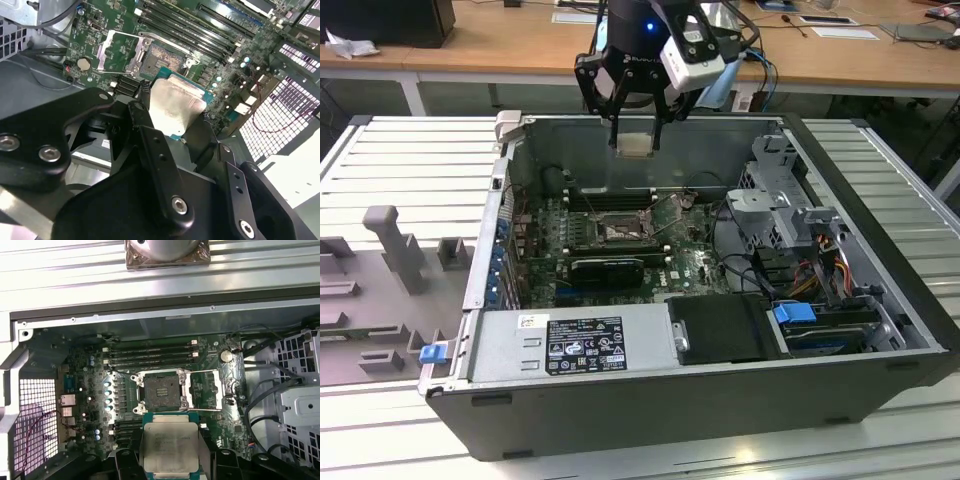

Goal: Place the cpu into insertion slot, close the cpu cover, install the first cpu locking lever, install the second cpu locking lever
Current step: 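Place the cpu into insertion slot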

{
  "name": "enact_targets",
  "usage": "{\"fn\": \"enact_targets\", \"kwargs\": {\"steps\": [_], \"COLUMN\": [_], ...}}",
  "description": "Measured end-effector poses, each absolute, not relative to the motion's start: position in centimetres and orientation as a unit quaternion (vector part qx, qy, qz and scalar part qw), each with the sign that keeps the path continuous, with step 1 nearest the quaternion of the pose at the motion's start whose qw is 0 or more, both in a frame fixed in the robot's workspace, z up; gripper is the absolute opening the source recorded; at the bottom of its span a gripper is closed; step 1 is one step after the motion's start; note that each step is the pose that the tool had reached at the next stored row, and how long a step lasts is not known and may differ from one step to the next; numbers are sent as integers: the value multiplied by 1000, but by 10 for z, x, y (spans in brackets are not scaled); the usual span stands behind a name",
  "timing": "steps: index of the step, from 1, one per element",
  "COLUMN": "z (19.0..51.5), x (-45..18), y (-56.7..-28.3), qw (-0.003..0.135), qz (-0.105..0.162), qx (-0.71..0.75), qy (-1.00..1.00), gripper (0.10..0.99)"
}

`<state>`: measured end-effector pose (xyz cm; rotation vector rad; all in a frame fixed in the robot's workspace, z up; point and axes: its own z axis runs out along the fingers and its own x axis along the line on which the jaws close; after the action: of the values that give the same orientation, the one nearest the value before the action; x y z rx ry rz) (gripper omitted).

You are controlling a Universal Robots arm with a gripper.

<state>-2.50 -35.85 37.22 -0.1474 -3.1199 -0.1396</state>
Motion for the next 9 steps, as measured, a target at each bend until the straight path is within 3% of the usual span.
{"fn": "enact_targets", "kwargs": {"steps": [9], "z": [372], "x": [-25], "y": [-358], "qw": [6], "qz": [-45], "qx": [-84], "qy": [-995], "gripper": [529]}}
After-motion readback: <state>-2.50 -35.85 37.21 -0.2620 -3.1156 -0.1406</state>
